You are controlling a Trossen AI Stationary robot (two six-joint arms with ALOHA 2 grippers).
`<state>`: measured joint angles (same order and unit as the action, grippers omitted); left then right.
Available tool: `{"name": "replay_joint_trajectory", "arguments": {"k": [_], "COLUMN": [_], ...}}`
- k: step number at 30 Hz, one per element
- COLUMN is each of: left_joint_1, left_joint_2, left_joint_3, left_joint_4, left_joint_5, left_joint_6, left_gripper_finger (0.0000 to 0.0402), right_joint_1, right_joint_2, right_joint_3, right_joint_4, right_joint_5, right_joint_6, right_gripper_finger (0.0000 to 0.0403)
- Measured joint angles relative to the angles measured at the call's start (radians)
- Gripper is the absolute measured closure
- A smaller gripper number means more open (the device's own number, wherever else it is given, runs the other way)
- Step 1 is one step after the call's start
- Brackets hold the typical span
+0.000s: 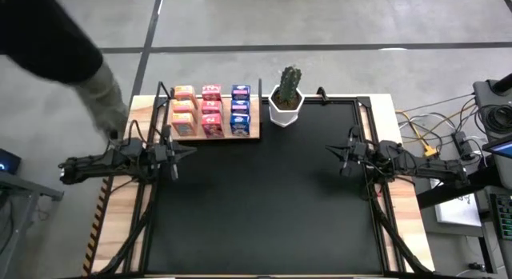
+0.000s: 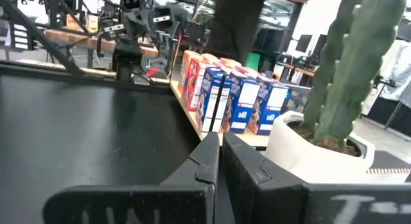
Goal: Stack cereal on shelf
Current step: Return to Home Position
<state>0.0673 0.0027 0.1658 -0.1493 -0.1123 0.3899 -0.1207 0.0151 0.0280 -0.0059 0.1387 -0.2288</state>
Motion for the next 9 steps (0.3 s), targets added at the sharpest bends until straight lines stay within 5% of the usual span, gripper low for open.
{"name": "replay_joint_trajectory", "arguments": {"k": [9], "left_joint_1": [0.000], "left_joint_2": [-0.003], "left_joint_3": [-0.044], "left_joint_4": [-0.051], "left_joint_5": [0.021], "left_joint_6": [-0.041], "left_gripper_finger": [0.0402], "right_joint_1": [0.000], "right_joint_2": [0.000], "right_joint_3": [-0.001], "right_joint_4": [-0.002], "right_joint_5": [0.001], "right_joint_6": [-0.010], "right_gripper_finger": [0.0392]}}
